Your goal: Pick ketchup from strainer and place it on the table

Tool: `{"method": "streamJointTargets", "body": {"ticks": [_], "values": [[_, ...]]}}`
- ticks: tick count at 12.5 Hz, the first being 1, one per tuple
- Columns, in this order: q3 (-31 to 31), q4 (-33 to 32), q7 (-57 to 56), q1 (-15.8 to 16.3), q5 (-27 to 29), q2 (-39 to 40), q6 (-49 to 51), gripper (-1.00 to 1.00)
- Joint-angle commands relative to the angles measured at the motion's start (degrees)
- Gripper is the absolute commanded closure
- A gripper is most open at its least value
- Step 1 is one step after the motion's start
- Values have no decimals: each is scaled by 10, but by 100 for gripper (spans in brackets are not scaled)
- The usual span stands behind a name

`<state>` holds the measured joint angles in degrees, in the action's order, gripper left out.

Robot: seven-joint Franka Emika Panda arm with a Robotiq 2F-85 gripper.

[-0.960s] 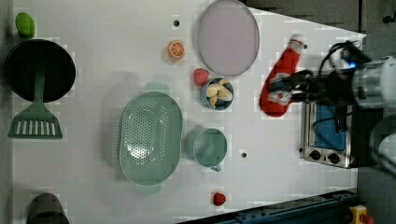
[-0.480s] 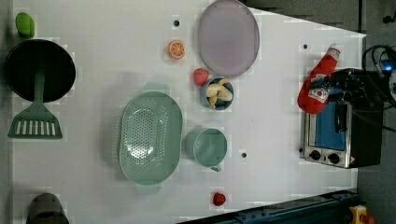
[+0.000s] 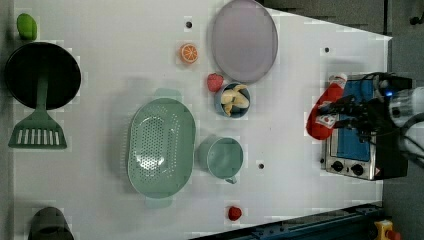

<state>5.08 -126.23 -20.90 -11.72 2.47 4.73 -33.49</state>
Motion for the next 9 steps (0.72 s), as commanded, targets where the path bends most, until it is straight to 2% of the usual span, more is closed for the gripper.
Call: {"method": "streamJointTargets", "body": {"ticks": [1,4,5,8,9], "values": [[9,-31,-25,15,-15,29,-62,-22],[5,-49,-25,15,-16,69,-114,-22],[4,-49,-25,15,-16,83,-125,-29],[3,-47,-25,14,-16,89,-132,-93],[3,-45,-25,14,-16,80,-122,-100]]}}
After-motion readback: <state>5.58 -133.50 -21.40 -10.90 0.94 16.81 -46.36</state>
